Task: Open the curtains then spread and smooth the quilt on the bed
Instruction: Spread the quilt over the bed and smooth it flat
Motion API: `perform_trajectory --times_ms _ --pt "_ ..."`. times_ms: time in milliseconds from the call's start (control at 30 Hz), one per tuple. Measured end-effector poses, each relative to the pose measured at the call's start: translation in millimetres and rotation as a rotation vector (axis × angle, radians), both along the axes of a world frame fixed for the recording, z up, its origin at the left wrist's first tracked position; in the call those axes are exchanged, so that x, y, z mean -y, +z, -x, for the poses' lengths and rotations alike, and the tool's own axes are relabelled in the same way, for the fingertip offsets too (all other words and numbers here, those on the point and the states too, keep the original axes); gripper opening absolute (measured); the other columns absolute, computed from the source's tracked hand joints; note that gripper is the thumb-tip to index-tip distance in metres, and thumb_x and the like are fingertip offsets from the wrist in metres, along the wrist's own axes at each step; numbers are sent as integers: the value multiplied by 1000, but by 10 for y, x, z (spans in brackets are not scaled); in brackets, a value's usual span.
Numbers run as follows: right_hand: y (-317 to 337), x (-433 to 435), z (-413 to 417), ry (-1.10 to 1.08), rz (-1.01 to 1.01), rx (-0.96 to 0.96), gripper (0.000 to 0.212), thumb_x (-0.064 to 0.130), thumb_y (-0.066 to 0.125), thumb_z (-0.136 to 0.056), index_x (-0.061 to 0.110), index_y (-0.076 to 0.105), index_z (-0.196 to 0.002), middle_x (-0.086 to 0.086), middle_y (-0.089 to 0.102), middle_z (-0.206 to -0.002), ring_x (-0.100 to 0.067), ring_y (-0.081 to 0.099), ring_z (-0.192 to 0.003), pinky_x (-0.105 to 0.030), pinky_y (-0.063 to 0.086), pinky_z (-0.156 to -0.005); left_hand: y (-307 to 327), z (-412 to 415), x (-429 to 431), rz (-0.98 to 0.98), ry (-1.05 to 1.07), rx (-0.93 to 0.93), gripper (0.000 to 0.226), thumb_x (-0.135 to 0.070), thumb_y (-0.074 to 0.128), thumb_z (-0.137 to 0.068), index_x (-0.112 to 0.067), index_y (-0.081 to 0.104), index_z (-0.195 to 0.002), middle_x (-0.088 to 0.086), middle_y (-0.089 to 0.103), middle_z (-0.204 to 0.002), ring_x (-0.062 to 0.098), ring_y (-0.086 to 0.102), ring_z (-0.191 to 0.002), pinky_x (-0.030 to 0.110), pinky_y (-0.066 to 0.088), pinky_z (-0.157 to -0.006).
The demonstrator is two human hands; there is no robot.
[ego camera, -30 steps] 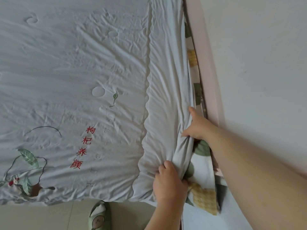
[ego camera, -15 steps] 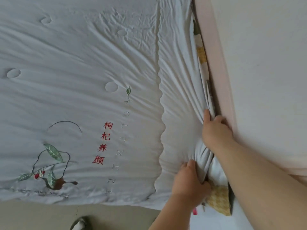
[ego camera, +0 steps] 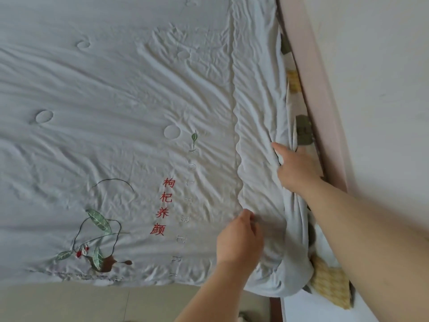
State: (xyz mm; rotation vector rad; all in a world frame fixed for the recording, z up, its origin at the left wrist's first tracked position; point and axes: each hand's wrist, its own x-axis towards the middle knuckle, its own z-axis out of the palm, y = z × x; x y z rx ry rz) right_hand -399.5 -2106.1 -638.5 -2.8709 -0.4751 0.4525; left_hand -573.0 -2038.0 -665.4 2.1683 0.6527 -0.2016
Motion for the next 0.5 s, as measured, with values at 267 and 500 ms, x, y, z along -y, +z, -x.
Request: perform_trajectory --times_ms 267,500 --pt "-130 283 -154 -119 477 86 61 7 35 -94 4 11 -150 -27 23 -144 -39 55 -113 -41 47 -87 -90 -96 -131 5 -12 -141 18 -21 41 -89 -24 54 -101 -1 63 -103 26 59 -92 32 44 -71" --pt "-161 197 130 102 627 222 59 21 34 -94 -4 20 -146 -24 4 -155 -35 30 -131 -37 30 -104 -113 4 -323 3 -7 -171 17 -21 38 -92 -18 54 -96 -2 62 -83 20 59 -73 32 45 -59"
